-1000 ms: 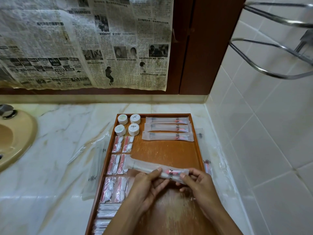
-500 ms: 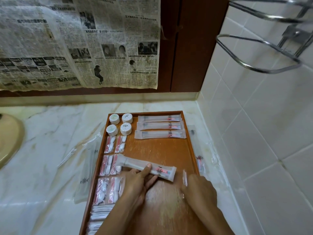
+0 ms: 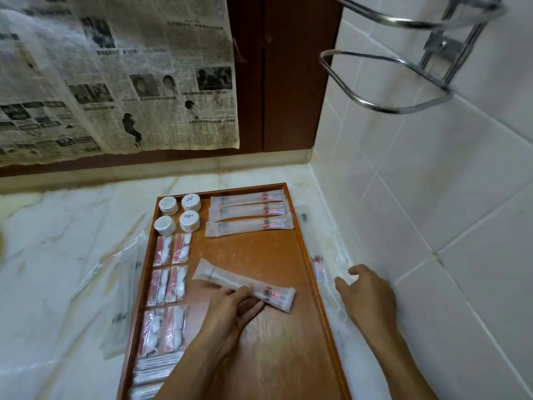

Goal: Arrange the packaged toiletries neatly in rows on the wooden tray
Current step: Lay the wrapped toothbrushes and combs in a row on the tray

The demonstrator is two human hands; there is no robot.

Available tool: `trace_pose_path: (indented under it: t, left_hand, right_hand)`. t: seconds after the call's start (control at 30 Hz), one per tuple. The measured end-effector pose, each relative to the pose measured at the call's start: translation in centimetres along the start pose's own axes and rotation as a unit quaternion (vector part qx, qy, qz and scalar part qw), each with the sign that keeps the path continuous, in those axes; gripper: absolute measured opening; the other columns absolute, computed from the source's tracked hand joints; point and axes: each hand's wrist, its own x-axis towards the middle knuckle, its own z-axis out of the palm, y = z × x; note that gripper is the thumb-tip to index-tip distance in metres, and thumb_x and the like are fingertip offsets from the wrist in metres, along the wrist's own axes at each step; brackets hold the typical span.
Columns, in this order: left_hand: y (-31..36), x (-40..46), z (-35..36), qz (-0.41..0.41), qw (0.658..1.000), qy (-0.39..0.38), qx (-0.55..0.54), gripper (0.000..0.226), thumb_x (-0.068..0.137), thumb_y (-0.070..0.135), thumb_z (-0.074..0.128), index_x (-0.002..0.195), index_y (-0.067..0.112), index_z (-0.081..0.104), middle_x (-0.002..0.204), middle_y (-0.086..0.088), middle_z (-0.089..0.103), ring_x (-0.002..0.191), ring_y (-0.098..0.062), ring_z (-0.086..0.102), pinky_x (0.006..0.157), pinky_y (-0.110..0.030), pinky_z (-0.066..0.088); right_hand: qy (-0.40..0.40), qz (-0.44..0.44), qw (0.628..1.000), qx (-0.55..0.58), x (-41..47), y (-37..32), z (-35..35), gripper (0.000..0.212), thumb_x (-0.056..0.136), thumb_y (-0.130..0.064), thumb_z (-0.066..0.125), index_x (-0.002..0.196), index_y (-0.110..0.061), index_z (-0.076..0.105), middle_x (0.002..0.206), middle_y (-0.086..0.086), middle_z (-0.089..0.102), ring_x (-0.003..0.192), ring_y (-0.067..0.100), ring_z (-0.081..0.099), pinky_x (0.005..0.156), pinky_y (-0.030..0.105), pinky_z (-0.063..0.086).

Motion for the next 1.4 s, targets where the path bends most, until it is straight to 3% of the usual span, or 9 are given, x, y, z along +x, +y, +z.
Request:
trace_pose_path:
  t: [0.13,0.23,0.33,0.43,0.7,0.83,0.97,1.13,1.4]
  left_hand:
    - [0.1,0.0,0.0,-0.004,1.0,-0.013,0.004,0.007,0.09,-0.002,0.06,0.093,-0.002,0.054,0.099,-0.026,0.069,0.092,-0.034,0.071,0.069,-0.036,0.059]
    - [-0.2,0.0,0.1,0.006,0.999,-0.02,0.028,0.007,0.092,-0.001,0.059,0.095,-0.008,0.058,0.1,-0.028,0.068,0.093,-0.033,0.071,0.071,-0.034,0.059]
    - [-0.3,-0.1,0.2,0.01,0.999,-0.015,0.042,0.014,0.092,0.0,0.059,0.099,-0.013,0.06,0.102,-0.029,0.068,0.093,-0.033,0.071,0.072,-0.032,0.059]
    - [-0.3,-0.3,0.2,0.005,0.999,-0.012,0.041,0.014,0.092,-0.001,0.058,0.099,-0.013,0.06,0.102,-0.029,0.069,0.094,-0.033,0.071,0.071,-0.031,0.059]
    - [-0.2,-0.9,-0.3,-0.032,0.999,-0.04,0.004,0.017,0.093,-0.009,0.05,0.106,-0.018,0.055,0.105,-0.032,0.067,0.1,-0.037,0.069,0.075,-0.037,0.06]
    - [-0.3,-1.6,-0.6,-0.045,0.997,-0.058,-0.027,0.019,0.092,-0.011,0.049,0.109,-0.017,0.056,0.107,-0.032,0.067,0.102,-0.037,0.068,0.076,-0.036,0.06]
    - [0.3,-2.4,-1.6,-0.054,0.997,-0.056,-0.009,0.023,0.09,-0.011,0.051,0.111,-0.016,0.059,0.112,-0.031,0.066,0.108,-0.037,0.065,0.08,-0.039,0.059]
    - [1.6,-3.5,-2.7,-0.062,0.997,-0.045,0.003,0.02,0.087,-0.013,0.055,0.106,-0.012,0.061,0.099,-0.026,0.067,0.101,-0.035,0.067,0.074,-0.039,0.06]
    - [3.3,-4.0,-3.7,-0.056,0.996,-0.069,-0.029,0.013,0.088,-0.012,0.055,0.099,-0.008,0.061,0.087,-0.02,0.065,0.089,-0.03,0.068,0.069,-0.037,0.06]
  right_hand:
    - [-0.071,-0.058,0.994,0.068,-0.8,-0.3,1.4,0.007,0.088,-0.025,0.063,0.087,-0.024,0.07,0.076,-0.007,0.071,0.07,0.011,0.067,0.065,0.026,0.053]
    - [-0.082,-0.065,0.994,0.041,-1.2,0.2,2.2,0.018,0.09,-0.022,0.057,0.078,-0.026,0.07,0.074,-0.012,0.068,0.065,0.004,0.06,0.061,0.023,0.05]
    - [0.008,-0.06,0.998,0.008,-1.7,0.3,2.4,0.019,0.093,-0.021,0.056,0.103,-0.016,0.072,0.1,0.005,0.073,0.085,0.02,0.067,0.077,0.033,0.056]
    - [0.065,-0.107,0.989,0.079,-2.6,-0.3,2.2,0.025,0.092,-0.019,0.06,0.114,-0.011,0.069,0.111,0.006,0.071,0.095,0.025,0.068,0.082,0.037,0.056]
    - [-0.091,-0.154,0.981,0.077,-5.2,-2.7,3.5,0.028,0.093,-0.027,0.059,0.12,-0.023,0.064,0.116,-0.007,0.065,0.098,0.012,0.062,0.085,0.03,0.054]
    - [-0.202,-0.109,0.969,0.094,-5.3,-3.1,3.5,0.013,0.092,-0.026,0.059,0.097,-0.023,0.071,0.087,-0.005,0.069,0.077,0.009,0.062,0.07,0.033,0.052]
    - [-0.28,-0.015,0.934,0.22,-5.8,-3.1,3.4,0.016,0.092,-0.019,0.06,0.084,-0.019,0.074,0.06,-0.004,0.063,0.053,0.006,0.055,0.051,0.026,0.044]
    - [-0.32,0.075,0.889,0.318,-7.1,-4.4,3.5,0.015,0.091,-0.019,0.064,0.087,-0.008,0.073,0.068,0.013,0.066,0.058,0.019,0.061,0.048,0.029,0.045]
    - [-0.317,0.096,0.855,0.399,-8.4,-6.2,3.7,0.008,0.088,-0.012,0.07,0.094,-0.008,0.073,0.076,0.021,0.071,0.059,0.028,0.067,0.045,0.027,0.051]
